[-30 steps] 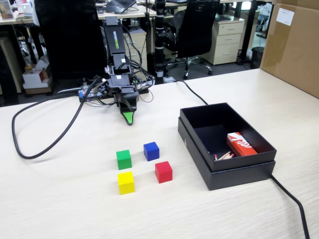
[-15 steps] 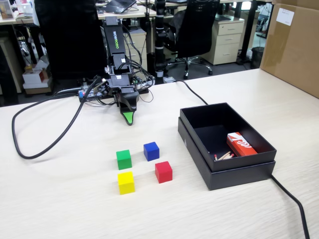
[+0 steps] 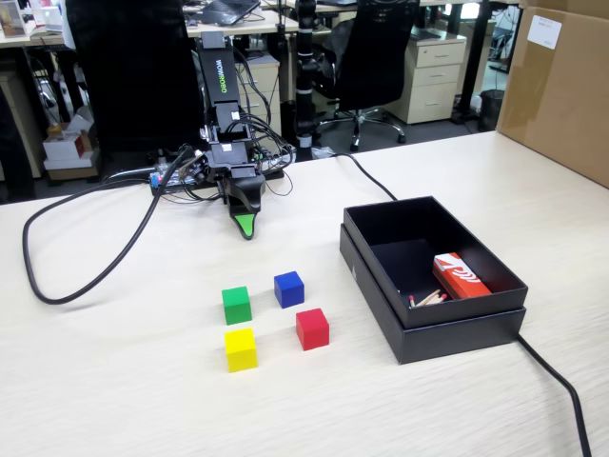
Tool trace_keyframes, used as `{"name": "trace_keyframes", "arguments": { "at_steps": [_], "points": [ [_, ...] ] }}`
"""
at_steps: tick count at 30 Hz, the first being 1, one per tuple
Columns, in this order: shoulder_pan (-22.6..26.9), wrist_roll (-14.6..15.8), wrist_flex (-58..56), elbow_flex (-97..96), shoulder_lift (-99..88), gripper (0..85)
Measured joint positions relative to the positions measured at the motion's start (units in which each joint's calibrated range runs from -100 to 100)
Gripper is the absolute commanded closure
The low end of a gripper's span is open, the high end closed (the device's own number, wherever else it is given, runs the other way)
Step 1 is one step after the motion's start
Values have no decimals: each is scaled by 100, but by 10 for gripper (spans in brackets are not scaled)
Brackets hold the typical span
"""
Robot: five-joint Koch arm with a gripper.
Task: Put the green cube on top of the red cube
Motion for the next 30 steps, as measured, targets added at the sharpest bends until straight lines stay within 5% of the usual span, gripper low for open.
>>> {"name": "trace_keyframes", "arguments": {
  "at_steps": [21, 30],
  "points": [
    [15, -5, -54, 100, 0, 366],
    [5, 49, -1440, 1031, 104, 372]
  ]
}}
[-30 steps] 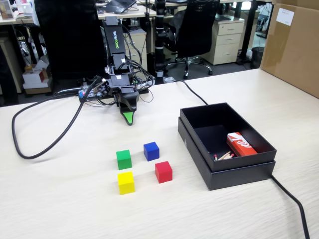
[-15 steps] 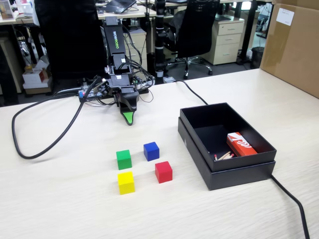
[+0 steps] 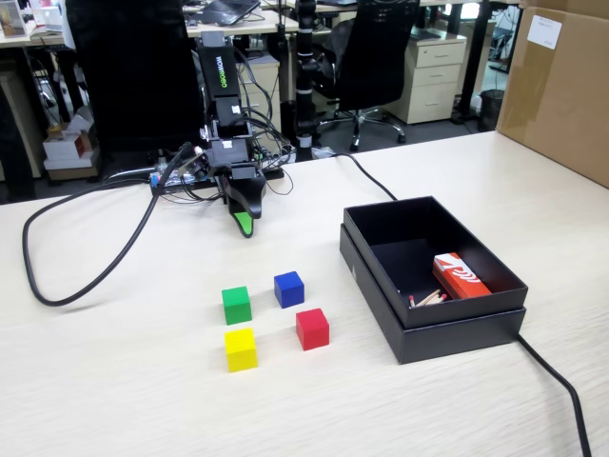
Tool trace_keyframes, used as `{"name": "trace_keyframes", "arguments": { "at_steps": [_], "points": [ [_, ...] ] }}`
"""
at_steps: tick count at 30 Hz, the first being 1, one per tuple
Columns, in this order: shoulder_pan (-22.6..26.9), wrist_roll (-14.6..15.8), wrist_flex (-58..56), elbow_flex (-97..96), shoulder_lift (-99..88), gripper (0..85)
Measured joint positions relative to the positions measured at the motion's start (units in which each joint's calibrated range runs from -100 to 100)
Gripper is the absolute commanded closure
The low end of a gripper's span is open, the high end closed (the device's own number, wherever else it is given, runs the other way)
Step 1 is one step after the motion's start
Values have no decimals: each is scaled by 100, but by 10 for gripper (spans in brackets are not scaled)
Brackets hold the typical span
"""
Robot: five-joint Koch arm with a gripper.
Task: Put the green cube on top of the red cube
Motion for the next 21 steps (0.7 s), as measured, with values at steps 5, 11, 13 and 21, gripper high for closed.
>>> {"name": "trace_keyframes", "arguments": {
  "at_steps": [5, 11, 13, 21],
  "points": [
    [-10, 54, -1007, 785, 388, 378],
    [-78, 127, -2300, 2684, 1359, 378],
    [-137, 122, -2656, 3597, 2239, 379],
    [-264, 127, -2811, 5550, 4686, 378]
  ]
}}
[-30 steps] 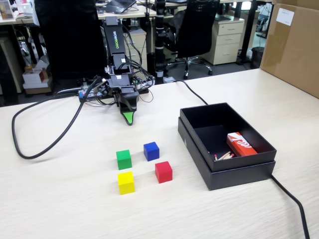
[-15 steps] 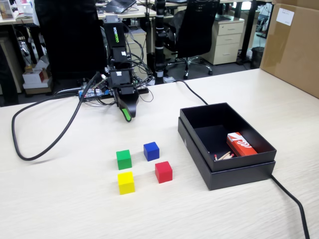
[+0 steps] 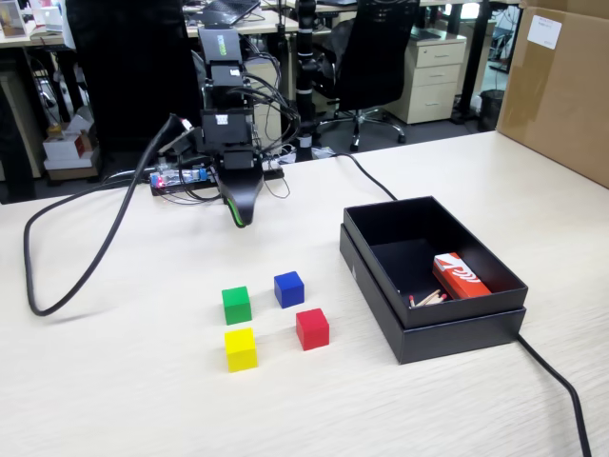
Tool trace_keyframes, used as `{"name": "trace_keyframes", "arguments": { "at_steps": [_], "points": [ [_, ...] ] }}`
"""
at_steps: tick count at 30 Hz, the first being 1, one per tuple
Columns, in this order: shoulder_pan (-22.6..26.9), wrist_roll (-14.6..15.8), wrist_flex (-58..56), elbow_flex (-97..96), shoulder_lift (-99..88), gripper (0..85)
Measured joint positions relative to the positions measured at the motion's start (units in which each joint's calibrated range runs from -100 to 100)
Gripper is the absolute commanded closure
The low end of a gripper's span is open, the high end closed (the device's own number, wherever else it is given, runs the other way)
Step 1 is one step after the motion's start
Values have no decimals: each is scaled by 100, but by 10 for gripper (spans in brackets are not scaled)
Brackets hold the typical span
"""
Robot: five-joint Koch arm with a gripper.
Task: Put the green cube on top of the red cube
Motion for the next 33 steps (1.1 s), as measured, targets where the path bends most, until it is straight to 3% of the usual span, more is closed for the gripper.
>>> {"name": "trace_keyframes", "arguments": {
  "at_steps": [13, 33],
  "points": [
    [-107, 5, -256, 2364, 3638, 379],
    [-186, 0, -256, 2930, 5100, 380]
  ]
}}
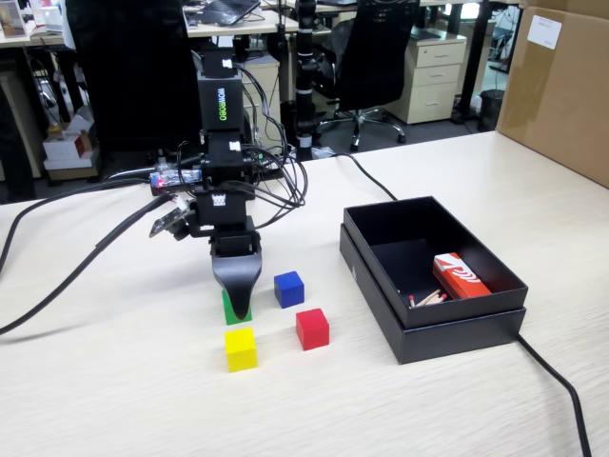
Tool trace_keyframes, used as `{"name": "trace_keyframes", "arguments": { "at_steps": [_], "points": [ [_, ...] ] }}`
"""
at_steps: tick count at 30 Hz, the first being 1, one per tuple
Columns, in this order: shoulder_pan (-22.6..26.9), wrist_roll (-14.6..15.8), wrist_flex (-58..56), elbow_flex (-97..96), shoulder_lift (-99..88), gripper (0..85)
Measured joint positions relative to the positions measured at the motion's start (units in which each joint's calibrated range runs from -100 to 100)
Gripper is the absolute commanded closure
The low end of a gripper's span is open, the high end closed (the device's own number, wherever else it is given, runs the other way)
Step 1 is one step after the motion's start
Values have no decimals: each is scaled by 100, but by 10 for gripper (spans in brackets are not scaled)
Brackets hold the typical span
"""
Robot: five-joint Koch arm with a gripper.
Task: Put the green cube on top of the red cube
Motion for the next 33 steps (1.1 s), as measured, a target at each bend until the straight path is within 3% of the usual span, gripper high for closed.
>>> {"name": "trace_keyframes", "arguments": {
  "at_steps": [9, 11, 16, 19, 24, 31, 33],
  "points": [
    [-10, -10, 0, 100, 168, 440],
    [-10, -10, 0, 119, 181, 513],
    [-24, -20, 0, 137, 259, 535],
    [-29, -39, 0, 192, 311, 606],
    [-44, -54, 0, 237, 375, 612],
    [-59, -78, 0, 301, 440, 819],
    [-59, -78, 0, 292, 427, 819]
  ]
}}
